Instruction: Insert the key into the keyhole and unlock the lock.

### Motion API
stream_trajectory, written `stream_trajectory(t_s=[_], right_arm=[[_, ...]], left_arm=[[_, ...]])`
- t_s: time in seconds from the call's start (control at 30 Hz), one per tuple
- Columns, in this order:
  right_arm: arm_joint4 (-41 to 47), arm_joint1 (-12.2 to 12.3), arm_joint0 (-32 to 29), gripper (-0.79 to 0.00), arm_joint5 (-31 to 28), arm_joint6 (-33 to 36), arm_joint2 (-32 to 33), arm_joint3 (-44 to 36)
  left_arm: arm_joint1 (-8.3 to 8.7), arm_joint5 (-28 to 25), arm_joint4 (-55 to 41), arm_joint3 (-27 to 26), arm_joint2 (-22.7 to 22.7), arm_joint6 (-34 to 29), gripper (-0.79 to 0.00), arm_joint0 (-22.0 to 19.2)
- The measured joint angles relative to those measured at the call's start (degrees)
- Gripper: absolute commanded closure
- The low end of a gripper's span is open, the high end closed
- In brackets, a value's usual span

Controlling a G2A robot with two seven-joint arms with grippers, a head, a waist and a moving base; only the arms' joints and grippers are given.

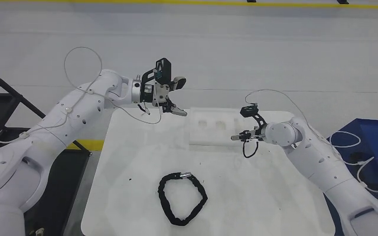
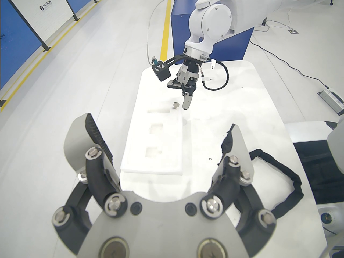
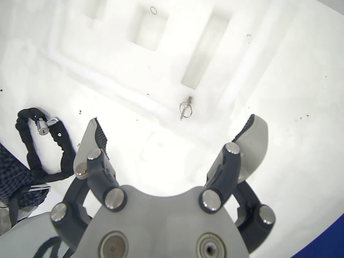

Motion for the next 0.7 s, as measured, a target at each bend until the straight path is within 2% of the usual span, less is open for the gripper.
stream_trajectory(t_s=[0.13,0.17,0.2,0.27,0.3,0.5,0.7], right_arm=[[-1.2,-0.6,0.2,-0.785,0.9,0.9,-0.9,0.2],[-1.4,-0.8,0.3,-0.708,1.0,1.1,-1.2,0.4],[-1.7,-1.1,0.4,-0.563,1.1,1.3,-1.5,0.6],[-2.2,-1.4,0.6,-0.391,1.5,1.6,-2.0,0.8],[-2.5,-1.7,0.7,-0.351,1.7,1.9,-2.4,1.0],[-4.8,-2.8,1.2,-0.339,4.5,2.4,-3.6,1.4],[-4.5,-3.6,1.2,-0.259,5.2,1.7,-3.6,2.8]], left_arm=[[0.00,0.0,0.0,0.0,0.0,0.0,-0.785,0.0],[0.00,0.0,0.0,0.0,0.0,0.0,-0.785,0.0],[0.00,0.0,0.0,0.0,0.0,0.0,-0.785,0.0],[0.00,0.0,0.0,0.0,0.0,0.0,-0.785,0.0],[0.00,0.0,0.0,0.0,0.0,0.0,-0.785,0.0],[0.00,0.0,0.0,0.0,0.0,0.0,-0.785,0.0],[0.00,0.0,0.0,0.0,0.0,0.0,-0.785,0.0]])
